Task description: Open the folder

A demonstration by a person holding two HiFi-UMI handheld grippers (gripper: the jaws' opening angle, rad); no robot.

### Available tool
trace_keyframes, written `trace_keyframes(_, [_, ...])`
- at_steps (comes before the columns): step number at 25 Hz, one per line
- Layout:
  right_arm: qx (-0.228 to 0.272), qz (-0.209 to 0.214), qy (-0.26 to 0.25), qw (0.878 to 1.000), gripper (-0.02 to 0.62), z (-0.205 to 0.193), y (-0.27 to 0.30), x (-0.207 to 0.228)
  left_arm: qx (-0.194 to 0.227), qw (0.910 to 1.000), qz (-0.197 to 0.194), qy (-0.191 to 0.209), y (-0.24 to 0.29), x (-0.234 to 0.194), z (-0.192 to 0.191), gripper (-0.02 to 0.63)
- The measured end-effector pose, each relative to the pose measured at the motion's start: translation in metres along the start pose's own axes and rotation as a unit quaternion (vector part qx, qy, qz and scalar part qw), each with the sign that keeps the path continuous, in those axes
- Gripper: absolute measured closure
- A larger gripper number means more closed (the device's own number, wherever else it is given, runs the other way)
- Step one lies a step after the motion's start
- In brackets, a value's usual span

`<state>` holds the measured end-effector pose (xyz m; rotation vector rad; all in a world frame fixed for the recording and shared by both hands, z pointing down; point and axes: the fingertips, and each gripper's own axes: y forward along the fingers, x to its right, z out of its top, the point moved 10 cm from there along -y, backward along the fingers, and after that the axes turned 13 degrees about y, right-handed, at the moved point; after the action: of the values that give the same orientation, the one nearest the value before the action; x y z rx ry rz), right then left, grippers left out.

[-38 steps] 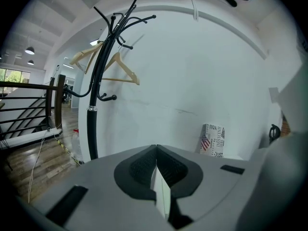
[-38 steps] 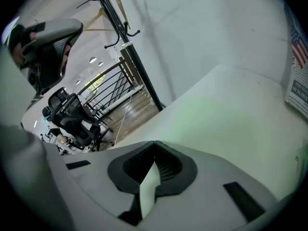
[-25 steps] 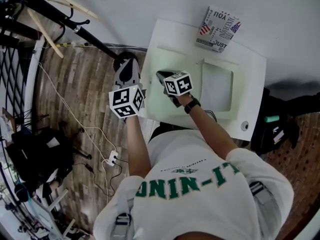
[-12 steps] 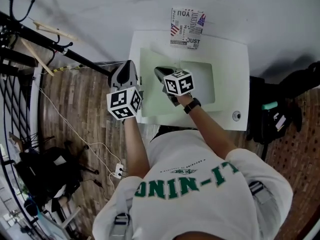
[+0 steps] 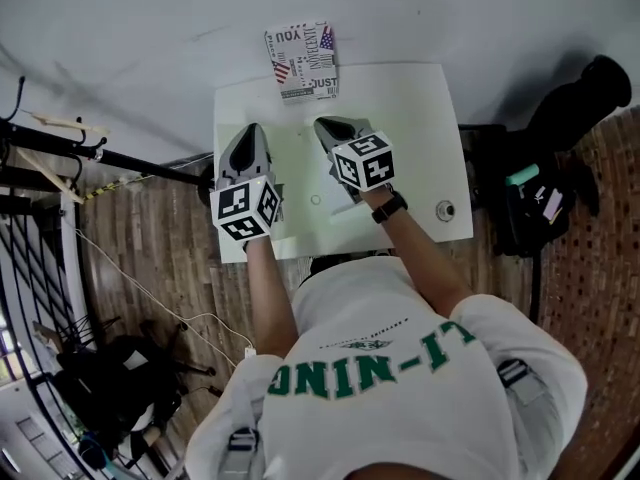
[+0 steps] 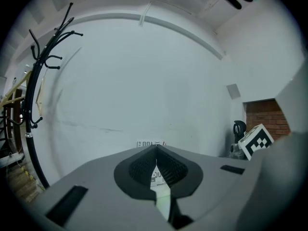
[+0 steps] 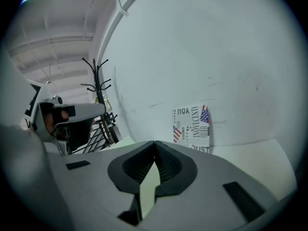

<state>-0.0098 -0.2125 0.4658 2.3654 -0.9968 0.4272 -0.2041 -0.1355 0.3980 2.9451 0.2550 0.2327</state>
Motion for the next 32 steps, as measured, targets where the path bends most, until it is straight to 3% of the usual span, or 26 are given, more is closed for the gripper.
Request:
trace_keyframes(6, [0.077, -0.052, -0.02, 0.996, 0.578, 0.041, -0.056, 0.03, 0.016, 0.9996, -0.018, 0.014, 0.017, 0.035, 0.017, 0.592])
trace_keyframes(14, [0.162, -0.119, -0.075, 0.977, 0.58, 0.072, -0.107, 0.037, 0.039, 0.9985, -0.015, 0.035, 0.029, 0.059, 0.035, 0.592])
trace_keyframes(19, [0.171, -0.12, -0.094, 0.973, 0.58, 0.082, -0.115, 0.033, 0.042, 0.9982, -0.016, 0.039, 0.033, 0.065, 0.04, 0.592])
trace_keyframes(32, [0.158, -0.11, -0.083, 0.978, 0.58, 0.078, -0.107, 0.034, 0.036, 0.9984, -0.026, 0.035, 0.041, 0.056, 0.037, 0.592])
